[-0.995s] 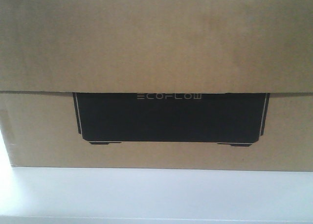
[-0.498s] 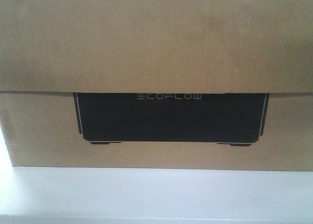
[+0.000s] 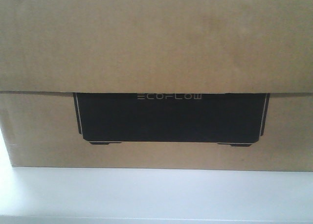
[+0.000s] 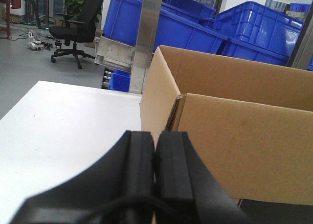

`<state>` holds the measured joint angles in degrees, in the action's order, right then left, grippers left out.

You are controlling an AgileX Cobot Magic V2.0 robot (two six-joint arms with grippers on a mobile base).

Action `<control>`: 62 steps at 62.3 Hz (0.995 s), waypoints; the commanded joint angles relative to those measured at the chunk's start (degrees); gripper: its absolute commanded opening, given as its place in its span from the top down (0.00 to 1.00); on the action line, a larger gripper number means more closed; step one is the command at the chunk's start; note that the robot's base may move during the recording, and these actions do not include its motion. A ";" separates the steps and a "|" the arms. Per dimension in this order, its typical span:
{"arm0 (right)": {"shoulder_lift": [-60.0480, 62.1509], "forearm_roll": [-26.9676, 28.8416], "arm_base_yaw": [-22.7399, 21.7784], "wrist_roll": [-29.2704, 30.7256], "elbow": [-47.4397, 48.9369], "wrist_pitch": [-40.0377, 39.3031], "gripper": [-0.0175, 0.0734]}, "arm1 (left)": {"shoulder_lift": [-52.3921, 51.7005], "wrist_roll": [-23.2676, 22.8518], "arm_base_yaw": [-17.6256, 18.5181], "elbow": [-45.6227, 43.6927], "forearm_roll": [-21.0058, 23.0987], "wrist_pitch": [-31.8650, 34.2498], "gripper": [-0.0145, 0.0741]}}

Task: Grab box from left shelf to table start
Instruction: 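Open both grippers and release the box sides on the table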

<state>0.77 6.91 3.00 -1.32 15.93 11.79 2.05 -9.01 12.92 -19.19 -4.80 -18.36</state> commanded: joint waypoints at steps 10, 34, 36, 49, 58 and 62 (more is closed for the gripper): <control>-0.13 0.06 -0.16 0.68 1.43 -5.30 0.75 | 0.66 -0.32 0.09 -1.51 -0.23 5.45 0.86; 0.09 -1.41 -0.16 0.68 -12.61 -14.24 0.75 | 0.66 -0.32 0.09 -1.51 -0.23 5.45 0.86; 0.09 -1.41 -0.16 0.68 -13.79 -15.35 0.75 | 0.66 -0.32 0.09 -1.51 -0.23 5.45 0.86; 0.09 -2.10 -0.16 0.63 -17.51 -19.11 0.75 | 0.66 -0.32 0.09 -1.51 -0.23 5.45 0.86; 0.09 -2.10 -0.16 0.44 -17.51 -20.39 0.75 | 0.66 -0.32 0.09 -1.51 -0.23 5.45 0.86; 0.09 -2.10 -0.16 0.44 -17.51 -20.18 0.75 | 0.66 -0.32 0.09 -1.51 -0.23 5.45 0.86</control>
<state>0.77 5.48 3.00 -1.32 -1.70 -2.93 2.05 -9.09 12.92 -19.19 -4.92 -18.36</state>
